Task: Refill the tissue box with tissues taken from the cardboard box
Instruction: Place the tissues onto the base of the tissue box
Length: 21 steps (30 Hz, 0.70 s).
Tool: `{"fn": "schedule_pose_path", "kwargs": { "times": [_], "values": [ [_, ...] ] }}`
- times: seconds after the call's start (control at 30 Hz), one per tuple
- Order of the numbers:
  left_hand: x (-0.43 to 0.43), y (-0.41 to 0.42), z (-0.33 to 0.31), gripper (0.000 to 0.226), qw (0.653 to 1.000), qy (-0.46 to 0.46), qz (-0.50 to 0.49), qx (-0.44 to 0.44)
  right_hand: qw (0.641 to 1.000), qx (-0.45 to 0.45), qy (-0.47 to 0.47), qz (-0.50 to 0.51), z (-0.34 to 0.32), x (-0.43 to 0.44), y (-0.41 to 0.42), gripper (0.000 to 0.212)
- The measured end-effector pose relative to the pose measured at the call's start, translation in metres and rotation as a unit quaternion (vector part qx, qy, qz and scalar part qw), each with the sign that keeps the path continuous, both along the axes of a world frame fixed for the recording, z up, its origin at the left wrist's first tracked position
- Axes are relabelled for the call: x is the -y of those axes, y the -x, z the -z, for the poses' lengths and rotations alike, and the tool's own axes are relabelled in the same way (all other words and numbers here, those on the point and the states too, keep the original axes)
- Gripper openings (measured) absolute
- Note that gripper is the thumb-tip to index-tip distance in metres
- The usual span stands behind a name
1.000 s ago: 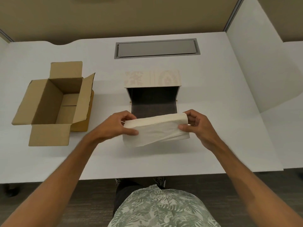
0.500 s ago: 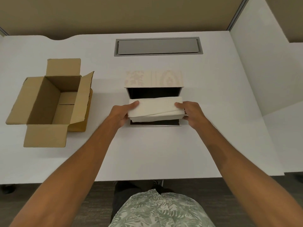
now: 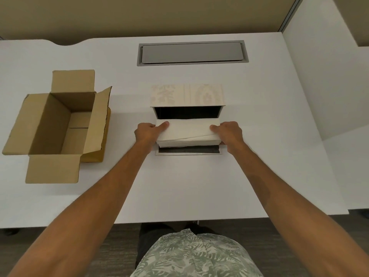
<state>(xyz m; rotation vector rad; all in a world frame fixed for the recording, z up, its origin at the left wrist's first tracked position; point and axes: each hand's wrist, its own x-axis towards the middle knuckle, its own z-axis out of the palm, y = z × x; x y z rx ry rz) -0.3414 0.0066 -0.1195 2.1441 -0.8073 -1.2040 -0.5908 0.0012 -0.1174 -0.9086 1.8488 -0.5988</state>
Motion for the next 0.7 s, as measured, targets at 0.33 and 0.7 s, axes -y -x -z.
{"fn": "schedule_pose_path", "kwargs": {
  "times": [0.33, 0.7],
  "values": [
    [0.0, 0.012, -0.008, 0.046, 0.981, 0.03, 0.107, 0.161, 0.986, -0.147, 0.034, -0.071, -0.001, -0.002, -0.005, 0.04],
    [-0.011, 0.016, -0.008, 0.062, 0.975, 0.04, 0.117, 0.184, 0.983, -0.158, 0.049, -0.076, -0.001, -0.008, -0.008, 0.051]
  ]
}}
